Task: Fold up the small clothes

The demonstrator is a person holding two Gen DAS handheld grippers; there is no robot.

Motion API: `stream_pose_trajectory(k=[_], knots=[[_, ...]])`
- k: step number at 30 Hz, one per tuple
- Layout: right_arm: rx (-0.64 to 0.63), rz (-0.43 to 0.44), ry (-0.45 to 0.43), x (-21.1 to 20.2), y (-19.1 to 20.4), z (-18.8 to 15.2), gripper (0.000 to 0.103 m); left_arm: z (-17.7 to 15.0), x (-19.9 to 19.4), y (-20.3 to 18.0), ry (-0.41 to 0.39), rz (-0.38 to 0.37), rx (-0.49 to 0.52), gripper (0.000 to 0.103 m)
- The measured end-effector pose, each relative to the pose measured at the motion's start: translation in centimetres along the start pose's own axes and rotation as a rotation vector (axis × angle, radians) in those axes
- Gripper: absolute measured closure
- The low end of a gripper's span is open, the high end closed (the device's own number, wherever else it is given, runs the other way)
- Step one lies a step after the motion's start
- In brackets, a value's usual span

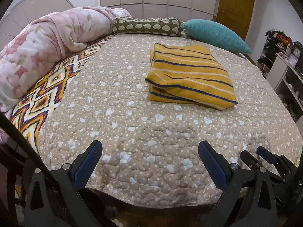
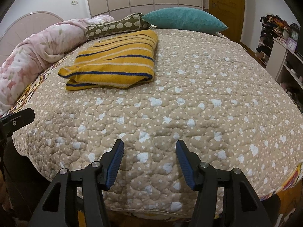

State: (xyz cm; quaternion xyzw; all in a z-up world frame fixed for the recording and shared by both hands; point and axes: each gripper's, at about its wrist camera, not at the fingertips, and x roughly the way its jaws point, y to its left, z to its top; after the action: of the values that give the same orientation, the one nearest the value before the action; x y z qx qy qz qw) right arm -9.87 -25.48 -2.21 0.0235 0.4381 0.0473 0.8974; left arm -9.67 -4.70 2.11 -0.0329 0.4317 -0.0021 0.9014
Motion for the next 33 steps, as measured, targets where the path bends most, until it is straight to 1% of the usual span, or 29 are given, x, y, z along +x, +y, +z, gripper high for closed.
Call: stream_pose_trajectory(k=[13,28,33], knots=[[-0.003,-0.004,-0.006,0.5,-0.1,-0.2,0.037,-0.5,1.8,0.3,0.059,0.01,-0.001,0.002],[0.008,-0.003,-0.024,0.6,-0.3,-0.3,0.035,-1.0,2.8,0.1,0.094,0.005,0.008,0.002],[0.007,-0.004,-0.034,0.6,-0.2,-0.4,0.034,-1.4,4.2,0.3,0.142,0.006,0.007,0.002]])
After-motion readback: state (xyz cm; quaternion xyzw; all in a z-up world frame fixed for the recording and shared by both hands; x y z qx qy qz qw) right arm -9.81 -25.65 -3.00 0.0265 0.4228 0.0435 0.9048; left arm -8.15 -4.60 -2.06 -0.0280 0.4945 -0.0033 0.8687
